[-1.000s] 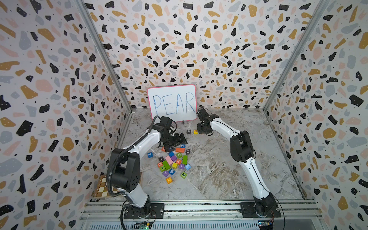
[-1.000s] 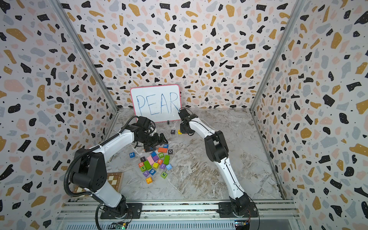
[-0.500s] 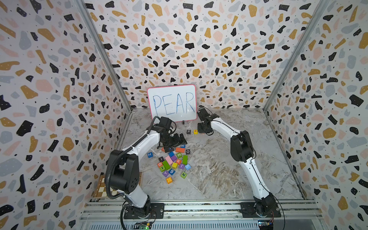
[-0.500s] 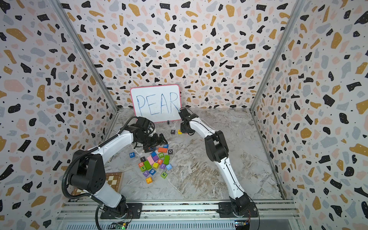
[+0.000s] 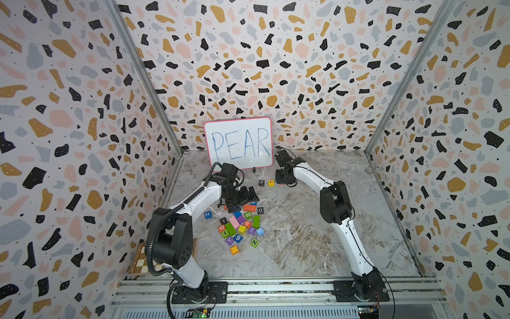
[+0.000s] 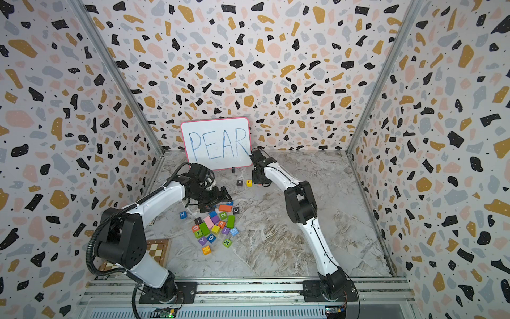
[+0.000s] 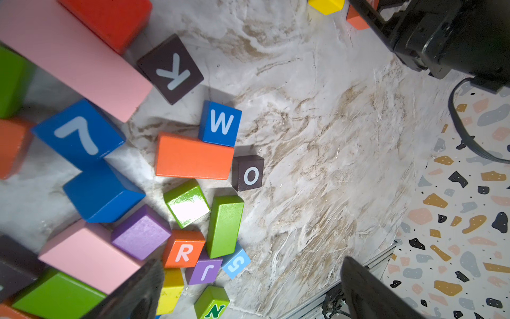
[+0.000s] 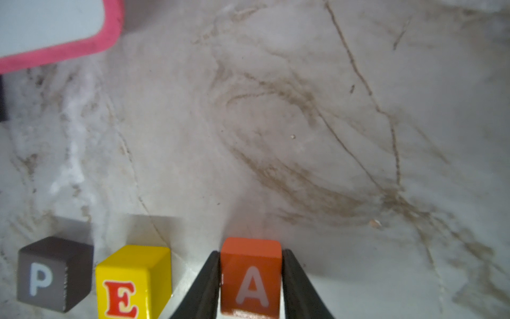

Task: Spell the uppercase word “pear” with letter blocks
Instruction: Place the letter block at the center of the board.

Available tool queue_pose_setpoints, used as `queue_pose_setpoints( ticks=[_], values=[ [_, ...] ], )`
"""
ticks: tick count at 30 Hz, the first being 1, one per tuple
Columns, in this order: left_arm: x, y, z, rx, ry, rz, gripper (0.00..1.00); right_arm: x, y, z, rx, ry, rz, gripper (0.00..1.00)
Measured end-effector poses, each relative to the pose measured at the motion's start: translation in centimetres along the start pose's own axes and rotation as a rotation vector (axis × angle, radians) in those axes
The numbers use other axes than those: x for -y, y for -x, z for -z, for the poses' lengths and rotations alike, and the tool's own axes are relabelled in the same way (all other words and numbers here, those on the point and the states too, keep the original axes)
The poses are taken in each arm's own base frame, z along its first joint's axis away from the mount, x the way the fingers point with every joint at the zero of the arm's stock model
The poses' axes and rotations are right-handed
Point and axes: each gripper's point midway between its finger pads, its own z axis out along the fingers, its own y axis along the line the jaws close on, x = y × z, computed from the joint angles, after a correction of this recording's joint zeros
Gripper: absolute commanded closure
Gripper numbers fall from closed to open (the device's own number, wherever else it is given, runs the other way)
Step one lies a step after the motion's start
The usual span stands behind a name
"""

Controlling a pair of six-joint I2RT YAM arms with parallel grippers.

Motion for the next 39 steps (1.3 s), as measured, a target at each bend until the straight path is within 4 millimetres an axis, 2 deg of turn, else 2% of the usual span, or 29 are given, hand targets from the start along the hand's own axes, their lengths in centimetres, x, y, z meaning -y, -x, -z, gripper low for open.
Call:
queue_pose_setpoints(
  ticks=[9,21,39],
  values=[
    [0.0,0.0,0.0,0.000,0.000,0.000,0.01,-0.2,-0.1,0.0,-0.002,0.007,-0.005,0.68],
    [0.0,0.0,0.0,0.000,0.001,0.000,0.01,-0.9,-0.3,0.0,0.001,0.015,0.005,0.68],
    [0.1,0.1,0.2,0.006,-0.002,-0.001,0.01,-1.1,-0.3,0.0,0.004,0.015,-0.006,0.63]
  ],
)
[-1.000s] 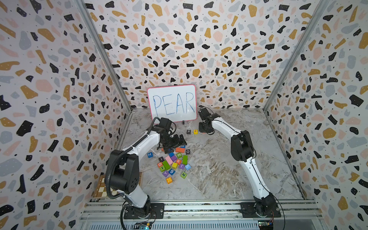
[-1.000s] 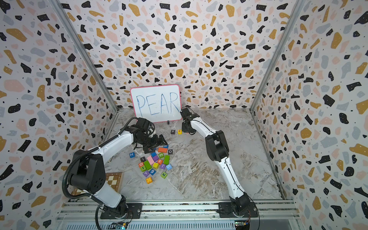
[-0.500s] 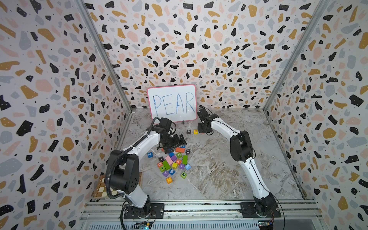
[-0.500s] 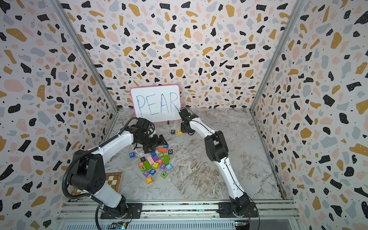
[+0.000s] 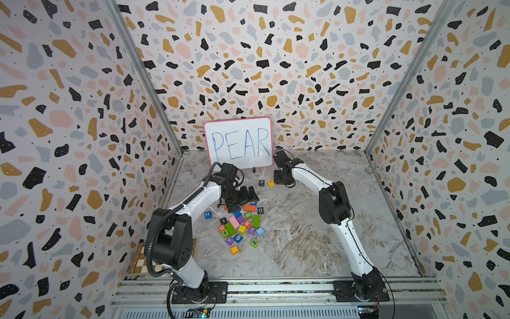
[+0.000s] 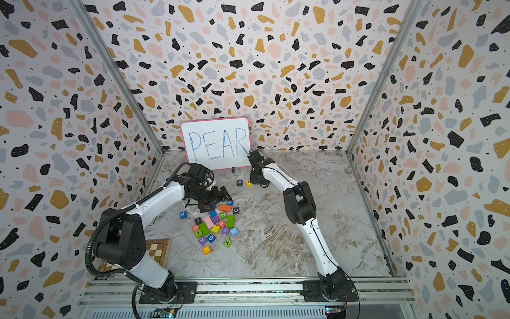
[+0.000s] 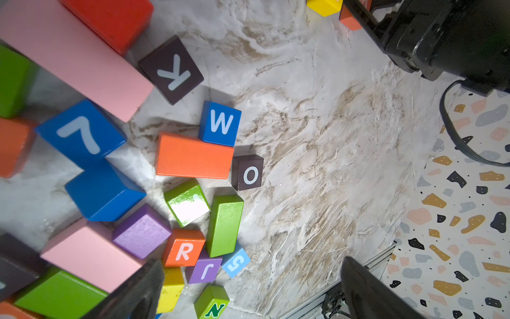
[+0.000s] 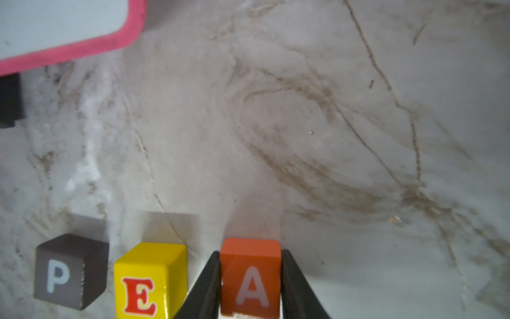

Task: Spell the uppercase word “pear” with letter blocks
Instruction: Place the letter block at the center of the board.

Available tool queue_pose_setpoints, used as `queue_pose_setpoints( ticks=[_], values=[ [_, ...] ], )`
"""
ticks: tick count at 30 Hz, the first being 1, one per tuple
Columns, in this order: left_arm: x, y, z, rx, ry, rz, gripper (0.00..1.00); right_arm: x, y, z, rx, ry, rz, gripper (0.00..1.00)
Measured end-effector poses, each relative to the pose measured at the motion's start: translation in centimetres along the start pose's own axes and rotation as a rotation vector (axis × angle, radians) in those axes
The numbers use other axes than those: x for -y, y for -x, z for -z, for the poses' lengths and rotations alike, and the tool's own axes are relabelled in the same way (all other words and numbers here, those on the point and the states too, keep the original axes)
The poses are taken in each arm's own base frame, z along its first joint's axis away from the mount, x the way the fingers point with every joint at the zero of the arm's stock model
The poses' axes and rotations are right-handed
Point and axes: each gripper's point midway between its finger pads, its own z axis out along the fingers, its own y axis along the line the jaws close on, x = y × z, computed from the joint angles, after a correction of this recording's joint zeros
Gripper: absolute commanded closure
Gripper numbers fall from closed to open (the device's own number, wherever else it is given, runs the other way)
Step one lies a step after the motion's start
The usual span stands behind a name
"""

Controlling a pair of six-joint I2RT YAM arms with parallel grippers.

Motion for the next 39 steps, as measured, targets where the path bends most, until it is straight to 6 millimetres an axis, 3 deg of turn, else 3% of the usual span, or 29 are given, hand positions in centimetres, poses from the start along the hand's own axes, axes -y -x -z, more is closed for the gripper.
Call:
queue_pose_setpoints(
  ticks=[18,28,39],
  values=[
    [0.1,-0.1,0.0,-0.001,-0.003,0.001,0.01,0.1,0.4,0.2,-0.001,0.000,-0.006,0.58],
    [1.5,-0.1,2.1,0.047,-0.048,-0.023,0.01,0.2,0.2,0.2,-0.010,0.002,-0.007,0.57],
    [1.1,-1.1,2.8,0.050,-0.051,-0.023,0.01,0.4,0.0,0.8,-0.019,-0.013,0.020,0.57]
  ],
)
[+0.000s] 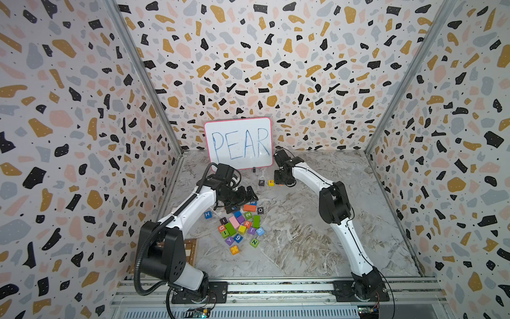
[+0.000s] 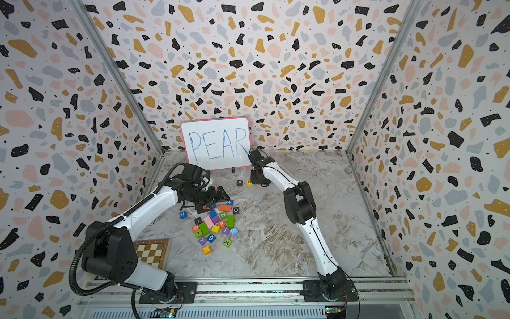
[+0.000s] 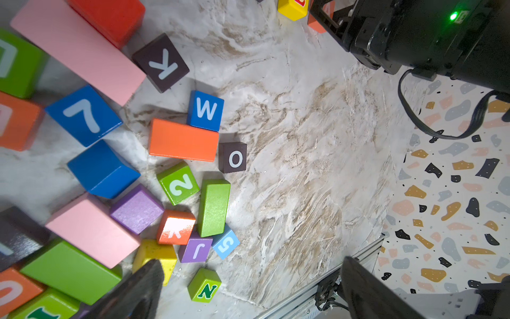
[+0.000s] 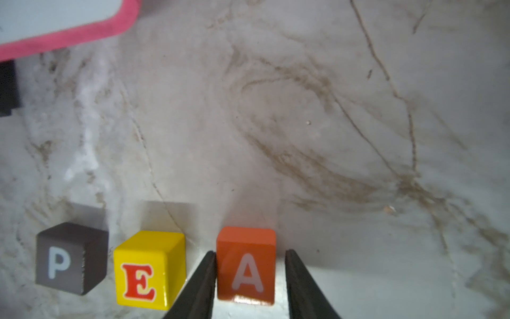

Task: Spell the uppercase word “pear” with letter blocks
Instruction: Place the letter block at the center of the board.

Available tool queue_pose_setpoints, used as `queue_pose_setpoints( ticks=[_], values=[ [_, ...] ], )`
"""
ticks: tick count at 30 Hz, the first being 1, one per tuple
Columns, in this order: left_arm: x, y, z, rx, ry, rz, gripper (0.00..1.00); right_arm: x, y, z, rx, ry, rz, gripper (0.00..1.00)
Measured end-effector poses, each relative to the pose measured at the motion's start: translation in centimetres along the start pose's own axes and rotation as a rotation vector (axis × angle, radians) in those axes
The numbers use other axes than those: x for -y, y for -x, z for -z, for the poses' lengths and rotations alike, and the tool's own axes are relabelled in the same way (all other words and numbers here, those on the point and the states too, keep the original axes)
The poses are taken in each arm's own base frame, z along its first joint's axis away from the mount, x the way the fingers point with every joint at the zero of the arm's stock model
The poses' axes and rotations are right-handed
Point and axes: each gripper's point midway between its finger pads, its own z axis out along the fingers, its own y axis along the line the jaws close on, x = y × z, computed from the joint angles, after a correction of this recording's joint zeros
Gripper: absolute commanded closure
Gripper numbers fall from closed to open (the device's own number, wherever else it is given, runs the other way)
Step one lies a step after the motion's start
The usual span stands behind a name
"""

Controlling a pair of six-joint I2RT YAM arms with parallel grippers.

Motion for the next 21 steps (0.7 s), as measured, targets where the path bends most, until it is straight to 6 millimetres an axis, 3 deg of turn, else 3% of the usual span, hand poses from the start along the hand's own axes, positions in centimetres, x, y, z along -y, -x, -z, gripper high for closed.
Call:
queue_pose_setpoints(
  ticks=[4,9,12,15,21],
  values=[
    [0.1,0.1,0.6,0.012,-0.004,-0.007,0.01,-0.1,0.6,1.4,0.021,0.003,0.018,0.55],
    [-0.6,-0.3,0.8,-0.002,0.015,-0.004,0.01,-0.6,2.0,4.2,0.078,0.017,0.059,0.43],
    [-0.7,-0.2,1.0,0.004,0.016,-0.004,0.01,-1.3,1.8,5.9,0.109,0.026,0.133,0.35],
    [-1.0,-0.3,1.1,0.002,0.028,-0.002,0.01,-2.7,-0.1,7.4,0.135,0.034,0.247,0.26],
    [-2.2,-1.2,1.7,0.009,0.084,0.003,0.01,-6.9,-8.4,10.5,0.183,0.085,0.534,0.12]
  ],
)
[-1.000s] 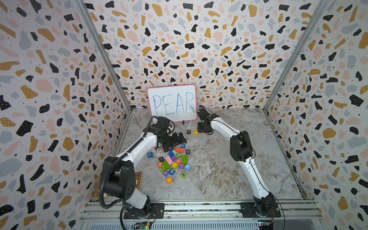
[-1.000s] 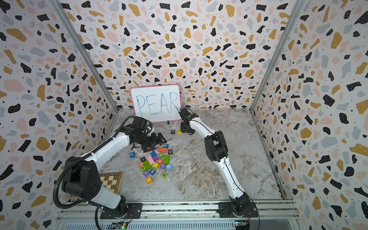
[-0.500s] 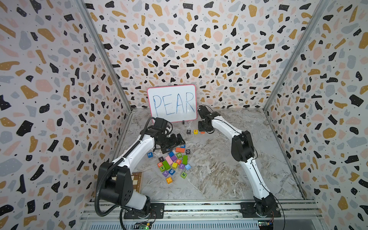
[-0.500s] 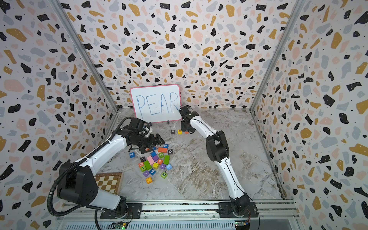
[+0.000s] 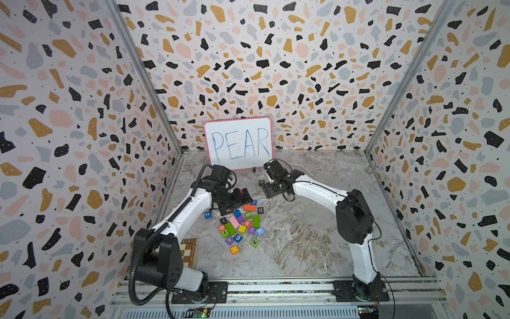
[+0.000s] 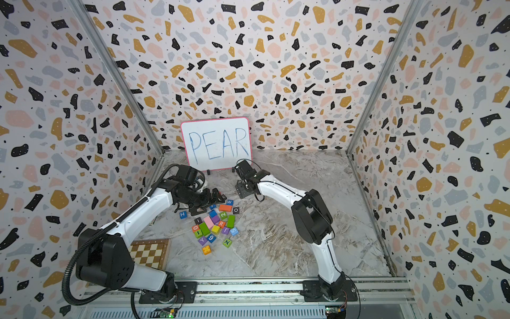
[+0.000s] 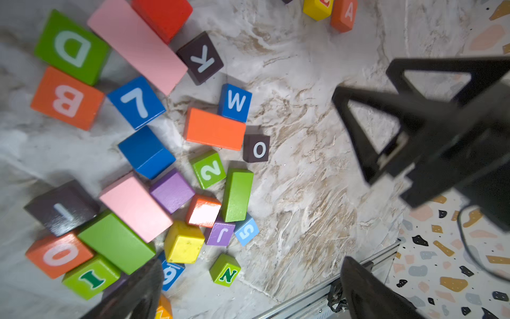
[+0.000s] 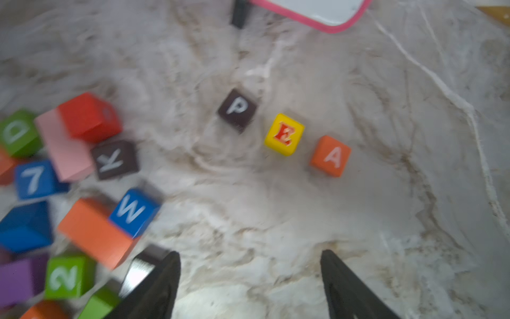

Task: Spell the uppercase word “pear” with letter blocks
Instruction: Place the letter block at the center of the board, then pick up the letter block from the center of the board.

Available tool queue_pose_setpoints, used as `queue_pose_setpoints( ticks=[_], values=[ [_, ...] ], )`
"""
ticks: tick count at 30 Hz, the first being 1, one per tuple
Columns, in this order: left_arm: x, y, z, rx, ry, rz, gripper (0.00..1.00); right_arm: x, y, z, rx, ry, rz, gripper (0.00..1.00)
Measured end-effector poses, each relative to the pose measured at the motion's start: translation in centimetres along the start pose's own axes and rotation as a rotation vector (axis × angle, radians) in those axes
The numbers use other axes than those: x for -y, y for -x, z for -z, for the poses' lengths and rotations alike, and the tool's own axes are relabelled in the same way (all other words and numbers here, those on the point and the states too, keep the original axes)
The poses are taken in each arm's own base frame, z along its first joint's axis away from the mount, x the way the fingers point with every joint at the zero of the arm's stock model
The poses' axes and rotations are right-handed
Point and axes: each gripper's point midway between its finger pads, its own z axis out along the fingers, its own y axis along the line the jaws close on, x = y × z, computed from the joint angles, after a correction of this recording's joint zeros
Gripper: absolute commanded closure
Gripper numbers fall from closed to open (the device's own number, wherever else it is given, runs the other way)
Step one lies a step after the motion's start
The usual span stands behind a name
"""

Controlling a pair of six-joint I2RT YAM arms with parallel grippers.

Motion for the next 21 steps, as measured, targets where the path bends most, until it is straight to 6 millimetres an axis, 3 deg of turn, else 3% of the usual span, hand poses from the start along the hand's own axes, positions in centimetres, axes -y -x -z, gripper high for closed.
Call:
queue_pose_setpoints(
  ticks=[2,4,9,15,18,21],
  values=[
    [-0.6,-0.5,0.3,0.001,0.021,0.002,0.01,-2.4,-1.5,1.1,0.016,0.052,0.067,0.07],
    [-1.2,-1.1,0.4,-0.004,0.040,0.006,0.01,-3.5,-2.5,1.5,0.033,0.086,0.098,0.00],
    [-3.3,-3.0,0.2,-0.033,0.100,0.034,0.00,-4.6,-4.4,1.0,0.046,0.127,0.151,0.00],
    [-4.8,-4.3,0.4,-0.042,0.140,0.057,0.06,-7.7,-5.8,1.1,0.045,0.212,0.204,0.00],
    [-5.4,-4.9,0.0,-0.057,0.148,0.080,0.06,-8.8,-5.7,1.7,0.029,0.230,0.147,0.08],
    [-5.9,-5.6,-0.4,-0.075,0.158,0.100,0.06,-9.9,-4.2,2.5,0.017,0.251,-0.003,0.19]
  ],
)
